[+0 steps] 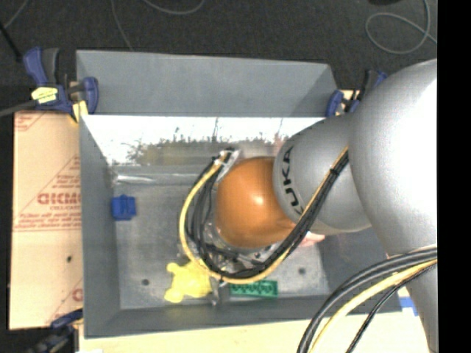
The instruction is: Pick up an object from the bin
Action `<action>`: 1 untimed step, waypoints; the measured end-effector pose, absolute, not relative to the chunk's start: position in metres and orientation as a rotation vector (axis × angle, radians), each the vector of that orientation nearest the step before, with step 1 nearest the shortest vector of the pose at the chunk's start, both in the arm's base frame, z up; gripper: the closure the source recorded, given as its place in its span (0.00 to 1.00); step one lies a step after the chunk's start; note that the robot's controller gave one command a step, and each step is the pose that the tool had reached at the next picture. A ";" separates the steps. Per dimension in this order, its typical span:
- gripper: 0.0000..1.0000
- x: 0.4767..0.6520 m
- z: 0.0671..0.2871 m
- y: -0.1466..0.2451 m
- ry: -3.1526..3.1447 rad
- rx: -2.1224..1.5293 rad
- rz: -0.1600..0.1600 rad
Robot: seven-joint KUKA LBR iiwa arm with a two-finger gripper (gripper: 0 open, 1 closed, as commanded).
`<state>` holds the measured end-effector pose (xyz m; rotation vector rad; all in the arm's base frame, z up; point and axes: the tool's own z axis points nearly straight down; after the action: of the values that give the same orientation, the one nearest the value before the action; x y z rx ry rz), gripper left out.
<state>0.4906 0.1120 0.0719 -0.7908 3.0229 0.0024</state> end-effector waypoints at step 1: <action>1.00 0.488 0.114 0.109 3.037 -0.787 0.002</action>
Offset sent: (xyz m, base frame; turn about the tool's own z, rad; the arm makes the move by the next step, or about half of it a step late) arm 0.0040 0.0342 -0.0019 0.0382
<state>0.4877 0.1088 0.1137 -0.7871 3.0366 0.0016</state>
